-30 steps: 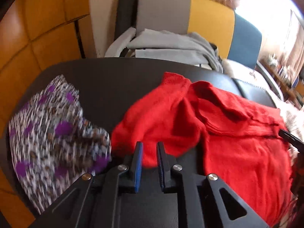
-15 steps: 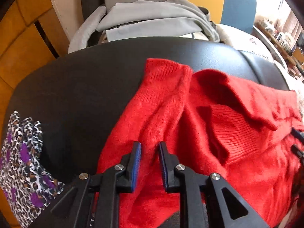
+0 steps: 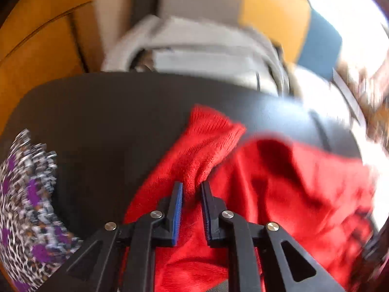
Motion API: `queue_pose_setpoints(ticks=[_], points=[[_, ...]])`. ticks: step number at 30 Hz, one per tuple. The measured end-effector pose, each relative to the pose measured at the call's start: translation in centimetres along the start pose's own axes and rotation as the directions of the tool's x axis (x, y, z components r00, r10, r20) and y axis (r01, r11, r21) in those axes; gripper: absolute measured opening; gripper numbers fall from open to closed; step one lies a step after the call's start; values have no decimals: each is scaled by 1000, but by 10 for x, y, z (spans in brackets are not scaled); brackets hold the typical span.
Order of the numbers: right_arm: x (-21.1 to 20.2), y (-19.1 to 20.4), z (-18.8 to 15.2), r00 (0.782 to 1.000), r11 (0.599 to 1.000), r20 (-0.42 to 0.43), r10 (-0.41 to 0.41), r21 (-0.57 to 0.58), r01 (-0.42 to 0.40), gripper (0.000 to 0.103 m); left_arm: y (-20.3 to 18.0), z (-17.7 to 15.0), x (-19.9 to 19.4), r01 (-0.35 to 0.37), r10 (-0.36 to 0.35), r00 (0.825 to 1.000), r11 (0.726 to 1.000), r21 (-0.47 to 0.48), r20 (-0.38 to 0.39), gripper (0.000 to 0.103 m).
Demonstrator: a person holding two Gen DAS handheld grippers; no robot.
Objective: Fold clothes
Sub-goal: 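Grasp a red sleeve cuff with the left gripper and lift it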
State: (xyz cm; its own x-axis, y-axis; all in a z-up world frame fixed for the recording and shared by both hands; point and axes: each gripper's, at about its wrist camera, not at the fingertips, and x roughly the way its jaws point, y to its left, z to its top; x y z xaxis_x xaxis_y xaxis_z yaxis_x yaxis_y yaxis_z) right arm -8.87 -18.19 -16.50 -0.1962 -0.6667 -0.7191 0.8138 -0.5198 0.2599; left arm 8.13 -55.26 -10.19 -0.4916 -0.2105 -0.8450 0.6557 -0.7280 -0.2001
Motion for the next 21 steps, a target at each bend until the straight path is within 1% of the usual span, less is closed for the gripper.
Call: queue_pose_setpoints(ticks=[2, 4, 6, 8, 9, 11, 12, 13, 15, 16, 17, 18, 19, 21], points=[[0, 0, 0, 1000, 1000, 1, -1, -1, 1, 98, 17, 11, -27, 48, -43, 997, 997, -66, 65, 13], [0, 1, -1, 1000, 1000, 0, -5, -4, 5, 98, 28, 20, -55, 87, -73, 989, 990, -107, 127, 13], [1, 3, -1, 1000, 1000, -3, -15, -11, 15, 98, 32, 28, -84, 140, -114, 976, 981, -131, 187, 13], [2, 7, -1, 999, 999, -8, -32, -23, 32, 98, 26, 35, -110, 206, -167, 952, 969, -136, 255, 13], [2, 8, -1, 999, 999, -11, -41, -29, 41, 98, 18, 38, -122, 241, -199, 937, 963, -117, 288, 13], [4, 12, -2, 998, 997, -17, -60, -41, 59, 98, 2, 43, -145, 308, -265, 899, 949, -71, 349, 13], [4, 13, -2, 998, 997, -21, -65, -46, 64, 98, -6, 45, -153, 331, -294, 883, 943, -42, 365, 13], [4, 13, -2, 997, 997, -24, -68, -45, 67, 98, -15, 45, -160, 352, -321, 868, 936, -12, 379, 13], [3, 13, -1, 997, 997, -31, -73, -42, 72, 98, -44, 44, -172, 395, -390, 836, 916, 68, 387, 13], [2, 12, 0, 997, 997, -40, -68, -31, 66, 97, -58, 46, -172, 410, -416, 824, 906, 103, 384, 13], [-4, 11, 1, 997, 998, -43, -58, 0, 58, 96, -76, 41, -175, 419, -441, 815, 896, 144, 375, 13], [-11, 8, 3, 999, 998, -28, -47, 29, 47, 96, -94, 34, -178, 427, -466, 807, 885, 187, 364, 13], [-21, 5, 4, 999, 998, -1, -36, 57, 36, 96, -115, 27, -175, 432, -489, 802, 871, 232, 343, 13], [-42, -1, 5, 998, 994, 52, -18, 112, 12, 96, -150, 14, -167, 441, -520, 801, 848, 295, 298, 13]])
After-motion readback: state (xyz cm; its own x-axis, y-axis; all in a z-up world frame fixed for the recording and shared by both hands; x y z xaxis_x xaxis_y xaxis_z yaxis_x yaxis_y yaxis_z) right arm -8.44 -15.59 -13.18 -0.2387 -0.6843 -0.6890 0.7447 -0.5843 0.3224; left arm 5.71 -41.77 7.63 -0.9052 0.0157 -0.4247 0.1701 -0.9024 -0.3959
